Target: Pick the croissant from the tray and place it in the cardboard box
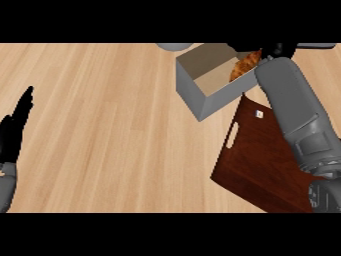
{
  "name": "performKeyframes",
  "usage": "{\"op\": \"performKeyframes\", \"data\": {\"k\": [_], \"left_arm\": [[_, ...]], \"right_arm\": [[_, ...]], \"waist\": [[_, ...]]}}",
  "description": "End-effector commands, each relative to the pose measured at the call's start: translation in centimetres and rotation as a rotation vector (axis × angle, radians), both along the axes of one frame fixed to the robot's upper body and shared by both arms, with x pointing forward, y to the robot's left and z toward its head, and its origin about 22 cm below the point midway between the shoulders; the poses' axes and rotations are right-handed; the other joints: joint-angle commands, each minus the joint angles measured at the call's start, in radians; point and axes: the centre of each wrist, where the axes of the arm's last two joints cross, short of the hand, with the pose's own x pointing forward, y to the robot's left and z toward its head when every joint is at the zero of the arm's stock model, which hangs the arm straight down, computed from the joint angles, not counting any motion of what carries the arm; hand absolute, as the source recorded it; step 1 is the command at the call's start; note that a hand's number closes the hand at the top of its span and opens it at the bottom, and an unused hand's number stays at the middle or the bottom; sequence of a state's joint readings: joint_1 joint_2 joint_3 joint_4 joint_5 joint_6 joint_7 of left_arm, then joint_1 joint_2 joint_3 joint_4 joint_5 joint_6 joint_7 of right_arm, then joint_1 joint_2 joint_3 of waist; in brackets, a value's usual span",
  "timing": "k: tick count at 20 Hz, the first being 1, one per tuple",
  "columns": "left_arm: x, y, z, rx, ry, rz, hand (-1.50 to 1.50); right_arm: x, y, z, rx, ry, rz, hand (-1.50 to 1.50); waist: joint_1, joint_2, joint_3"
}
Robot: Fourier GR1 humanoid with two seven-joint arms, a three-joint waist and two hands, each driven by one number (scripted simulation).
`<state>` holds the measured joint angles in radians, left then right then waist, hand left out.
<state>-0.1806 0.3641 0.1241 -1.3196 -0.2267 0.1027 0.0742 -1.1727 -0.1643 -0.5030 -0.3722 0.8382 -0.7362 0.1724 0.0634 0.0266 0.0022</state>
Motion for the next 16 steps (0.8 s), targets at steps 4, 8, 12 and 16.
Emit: {"op": "performKeyframes", "data": {"k": [4,8,12,16], "left_arm": [[-1.1,1.0,0.1,0.004,0.006,0.026,0.0],[-1.7,0.8,-0.6,0.005,0.024,0.058,0.0],[-2.7,3.6,-1.8,-0.002,0.029,0.085,0.0],[-3.5,2.9,-1.1,-0.01,0.051,0.107,0.0]], "right_arm": [[-0.6,-4.0,-0.3,0.103,-0.183,-0.035,-1.5],[-1.2,-5.3,-0.2,0.154,-0.213,-0.009,-1.5],[-3.1,-8.4,-1.1,0.157,-0.189,-0.05,-1.5],[-6.5,-12.6,-1.9,0.145,-0.186,-0.07,-1.5]], "waist": [[-0.033,-0.017,0.0],[-0.058,-0.027,-0.002],[-0.083,-0.035,-0.003],[-0.101,-0.045,-0.003]]}}
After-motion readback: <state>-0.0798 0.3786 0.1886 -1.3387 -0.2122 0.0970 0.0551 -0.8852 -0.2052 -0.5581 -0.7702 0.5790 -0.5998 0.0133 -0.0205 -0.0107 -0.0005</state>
